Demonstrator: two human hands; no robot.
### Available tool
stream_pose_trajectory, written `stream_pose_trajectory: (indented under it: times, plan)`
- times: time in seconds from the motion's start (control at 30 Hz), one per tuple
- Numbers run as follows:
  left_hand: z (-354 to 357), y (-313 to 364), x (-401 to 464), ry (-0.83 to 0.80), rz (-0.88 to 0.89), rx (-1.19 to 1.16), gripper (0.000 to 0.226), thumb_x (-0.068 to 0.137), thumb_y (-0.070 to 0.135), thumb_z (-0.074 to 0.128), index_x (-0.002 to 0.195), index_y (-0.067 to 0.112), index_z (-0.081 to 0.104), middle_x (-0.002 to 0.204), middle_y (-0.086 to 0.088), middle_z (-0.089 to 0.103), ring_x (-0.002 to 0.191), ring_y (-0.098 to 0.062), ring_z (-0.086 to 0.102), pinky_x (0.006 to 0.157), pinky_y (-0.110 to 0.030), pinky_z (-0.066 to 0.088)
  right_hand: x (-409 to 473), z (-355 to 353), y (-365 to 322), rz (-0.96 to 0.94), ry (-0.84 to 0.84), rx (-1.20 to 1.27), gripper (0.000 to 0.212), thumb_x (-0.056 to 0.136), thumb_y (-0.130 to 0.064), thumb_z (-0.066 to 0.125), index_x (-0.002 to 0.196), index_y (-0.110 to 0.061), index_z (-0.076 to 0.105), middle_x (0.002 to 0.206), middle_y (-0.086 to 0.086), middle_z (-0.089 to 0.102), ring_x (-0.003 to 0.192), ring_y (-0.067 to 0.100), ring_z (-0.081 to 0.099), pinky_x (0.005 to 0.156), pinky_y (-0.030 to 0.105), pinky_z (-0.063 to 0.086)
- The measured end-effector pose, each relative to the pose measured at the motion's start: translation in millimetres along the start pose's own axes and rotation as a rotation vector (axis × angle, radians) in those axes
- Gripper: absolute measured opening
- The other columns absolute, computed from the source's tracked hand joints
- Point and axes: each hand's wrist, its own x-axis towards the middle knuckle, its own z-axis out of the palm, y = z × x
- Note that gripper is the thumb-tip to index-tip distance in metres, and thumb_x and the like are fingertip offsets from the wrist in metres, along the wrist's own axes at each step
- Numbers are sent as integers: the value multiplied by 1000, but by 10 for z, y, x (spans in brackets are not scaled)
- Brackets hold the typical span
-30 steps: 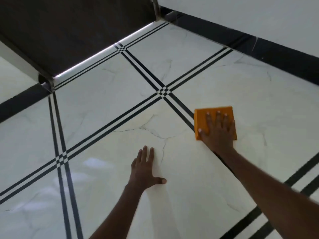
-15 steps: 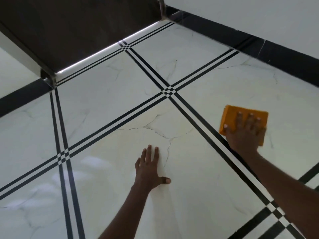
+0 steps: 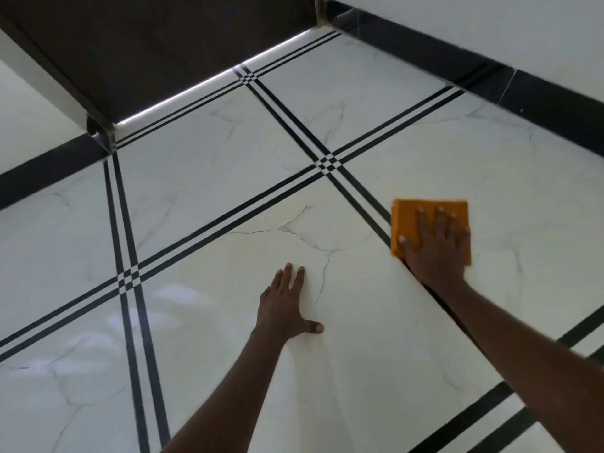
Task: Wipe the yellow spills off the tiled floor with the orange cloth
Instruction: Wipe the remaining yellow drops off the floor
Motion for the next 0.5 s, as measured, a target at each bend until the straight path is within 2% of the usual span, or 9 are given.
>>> stream_pose_trajectory:
  times: [0.1,0.2,0.27,0.33,0.4,0.43,0.5]
  plan:
    - [50,35,7,-13,-20,59,135,67,72,73,159,20,-12,166,-9,-18,155,-30,-6,122,-47,18,-949,-114,41,119,77,33,78,95,-58,36,161,-16,28,163,28,28,149,51,27,118,69,19]
    - [120,177,68,16,-23,192,134,69,71,71,159,13,-10,166,-17,-14,154,-35,0,119,-49,26,-1462,-146,-360,46,12,107,83,90,-59,43,159,-17,31,164,26,26,151,51,23,118,69,18]
    - [131,293,131,32,-15,265,135,70,66,74,158,8,-11,165,-20,-13,154,-38,0,119,-50,27,-1229,-91,-510,-89,3,112,81,93,-65,38,161,-21,27,167,21,21,154,47,15,121,68,13]
    - [68,357,155,12,5,300,137,73,58,78,156,10,-20,163,-22,-21,153,-40,-8,121,-50,21,-737,-30,-514,-267,-35,75,81,95,-69,34,162,-26,23,169,16,18,156,42,11,122,66,10]
    - [-25,464,196,-46,74,329,139,73,56,80,155,13,-24,161,-21,-28,152,-39,-14,122,-52,16,-235,48,-360,-368,-73,17,78,93,-70,35,160,-29,28,168,13,25,155,39,22,119,65,21]
    - [-61,547,250,-64,110,315,139,72,59,79,155,14,-24,161,-20,-29,152,-39,-16,122,-52,14,-1,81,-191,-354,-81,-11,77,93,-70,35,158,-29,34,165,13,31,152,39,30,116,64,29]
    - [-137,763,358,-84,158,244,139,69,66,76,156,17,-21,161,-18,-29,153,-36,-16,122,-51,14,326,71,256,-169,-54,-38,77,96,-72,26,154,-25,44,159,16,43,144,42,42,111,64,38]
